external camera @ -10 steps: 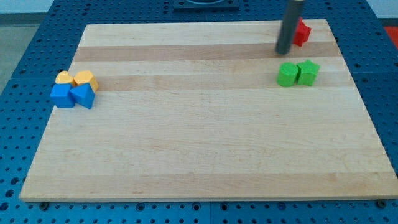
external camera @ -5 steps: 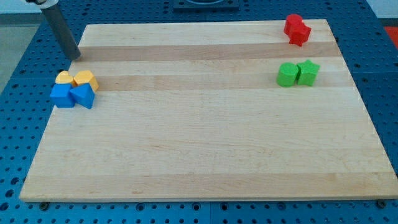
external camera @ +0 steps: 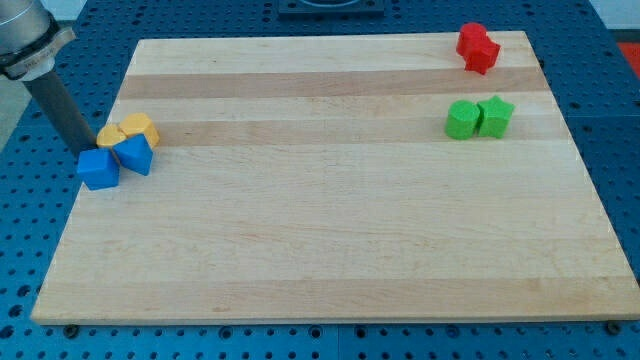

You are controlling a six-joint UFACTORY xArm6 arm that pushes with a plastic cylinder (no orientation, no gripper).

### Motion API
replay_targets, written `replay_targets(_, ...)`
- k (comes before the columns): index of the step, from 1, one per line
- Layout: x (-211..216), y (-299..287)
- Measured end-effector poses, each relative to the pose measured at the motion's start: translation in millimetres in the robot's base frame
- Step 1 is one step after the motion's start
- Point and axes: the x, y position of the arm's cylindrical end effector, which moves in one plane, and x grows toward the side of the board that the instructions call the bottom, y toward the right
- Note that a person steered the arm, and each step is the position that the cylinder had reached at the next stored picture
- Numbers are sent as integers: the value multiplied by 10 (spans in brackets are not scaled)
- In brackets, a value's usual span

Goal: Push the yellow blocks towards the center of the board

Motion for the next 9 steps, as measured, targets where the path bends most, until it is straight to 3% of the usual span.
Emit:
replay_targets(4, -689, 828)
replay_targets(7, -371, 150)
replay_targets(8, -282, 275)
replay_targets(9, -283, 778)
